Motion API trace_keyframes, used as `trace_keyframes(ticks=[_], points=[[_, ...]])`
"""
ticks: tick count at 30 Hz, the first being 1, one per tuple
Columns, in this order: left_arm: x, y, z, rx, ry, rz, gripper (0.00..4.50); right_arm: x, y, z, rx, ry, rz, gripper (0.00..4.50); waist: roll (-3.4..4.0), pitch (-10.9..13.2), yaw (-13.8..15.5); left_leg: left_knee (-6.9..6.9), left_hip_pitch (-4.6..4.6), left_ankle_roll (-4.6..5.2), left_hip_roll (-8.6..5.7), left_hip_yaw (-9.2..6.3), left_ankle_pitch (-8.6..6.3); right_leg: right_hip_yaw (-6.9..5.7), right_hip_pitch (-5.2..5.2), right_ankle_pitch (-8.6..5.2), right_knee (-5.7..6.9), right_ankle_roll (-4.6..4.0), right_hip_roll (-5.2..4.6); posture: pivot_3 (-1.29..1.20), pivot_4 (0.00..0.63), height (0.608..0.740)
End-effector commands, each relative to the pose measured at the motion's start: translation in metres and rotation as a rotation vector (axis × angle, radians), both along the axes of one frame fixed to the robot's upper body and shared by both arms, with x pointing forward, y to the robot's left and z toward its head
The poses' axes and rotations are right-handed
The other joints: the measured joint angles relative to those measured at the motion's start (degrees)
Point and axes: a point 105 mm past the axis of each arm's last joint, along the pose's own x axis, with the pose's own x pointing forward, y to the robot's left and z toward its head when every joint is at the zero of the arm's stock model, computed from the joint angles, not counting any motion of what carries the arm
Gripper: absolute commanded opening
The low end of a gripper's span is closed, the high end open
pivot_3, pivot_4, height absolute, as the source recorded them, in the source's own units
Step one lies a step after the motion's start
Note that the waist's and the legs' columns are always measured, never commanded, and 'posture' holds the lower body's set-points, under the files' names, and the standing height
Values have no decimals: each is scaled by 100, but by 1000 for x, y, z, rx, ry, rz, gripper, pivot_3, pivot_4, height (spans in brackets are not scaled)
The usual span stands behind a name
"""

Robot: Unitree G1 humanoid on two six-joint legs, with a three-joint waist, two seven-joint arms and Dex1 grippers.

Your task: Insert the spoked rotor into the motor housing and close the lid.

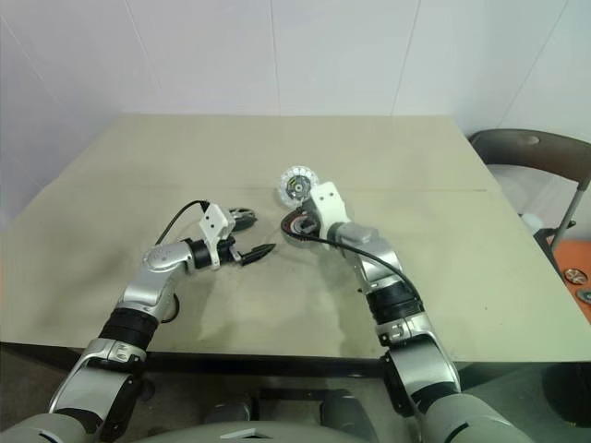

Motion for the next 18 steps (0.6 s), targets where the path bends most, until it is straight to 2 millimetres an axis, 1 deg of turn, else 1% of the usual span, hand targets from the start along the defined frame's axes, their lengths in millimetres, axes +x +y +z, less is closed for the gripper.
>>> trace_keyframes(ticks=[1,5,10,14,18], points=[[5,-3,14,0,-59,-3,4500,0,3,6,-6,-12,11,756,0,0,1,0,0,0,0,0,0,0,0,0,0,0,0,0,0,740],[5,-4,12,2,-56,-3,4500,-5,3,-3,-20,22,25,756,0,0,0,1,1,0,0,0,0,0,1,0,0,0,0,0,0,740],[4,-4,9,4,-50,-3,4500,-7,5,-4,-9,25,27,756,0,0,1,0,1,0,0,0,0,0,1,0,0,0,0,0,0,740],[4,-3,4,15,-39,-1,4500,-11,11,-13,-12,41,45,756,0,-1,0,0,2,0,0,0,0,0,1,0,0,0,0,0,0,740],[3,-2,2,18,-35,1,4500,-12,13,-14,-9,42,53,756,-2,-2,-4,1,4,0,0,0,0,0,3,0,0,0,0,0,0,740]])
